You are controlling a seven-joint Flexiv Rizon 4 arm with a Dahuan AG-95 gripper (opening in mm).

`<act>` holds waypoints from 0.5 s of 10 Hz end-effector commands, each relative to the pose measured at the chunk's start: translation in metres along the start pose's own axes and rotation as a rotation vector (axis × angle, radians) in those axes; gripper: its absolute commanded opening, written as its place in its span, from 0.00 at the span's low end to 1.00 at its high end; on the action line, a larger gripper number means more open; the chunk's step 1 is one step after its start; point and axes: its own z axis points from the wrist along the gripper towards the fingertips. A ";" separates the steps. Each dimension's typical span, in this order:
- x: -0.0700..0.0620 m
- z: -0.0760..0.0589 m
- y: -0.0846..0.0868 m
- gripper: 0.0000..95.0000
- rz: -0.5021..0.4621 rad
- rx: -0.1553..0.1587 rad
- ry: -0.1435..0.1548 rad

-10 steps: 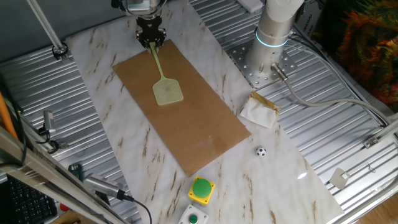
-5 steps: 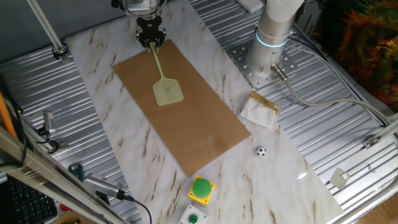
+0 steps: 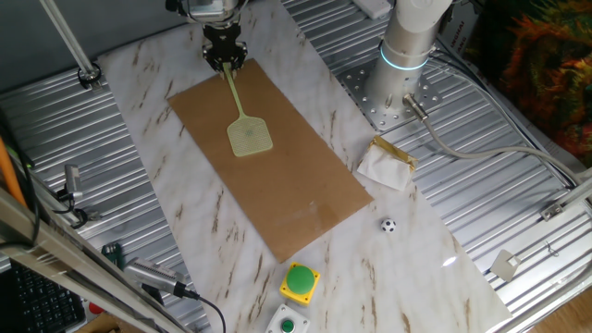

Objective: Swat with a flyswatter

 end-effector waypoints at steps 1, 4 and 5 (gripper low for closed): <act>0.000 0.000 0.000 0.20 0.000 0.000 0.000; -0.146 -0.082 -0.020 0.20 0.837 0.056 0.007; -0.146 -0.082 -0.020 0.20 0.837 0.055 0.008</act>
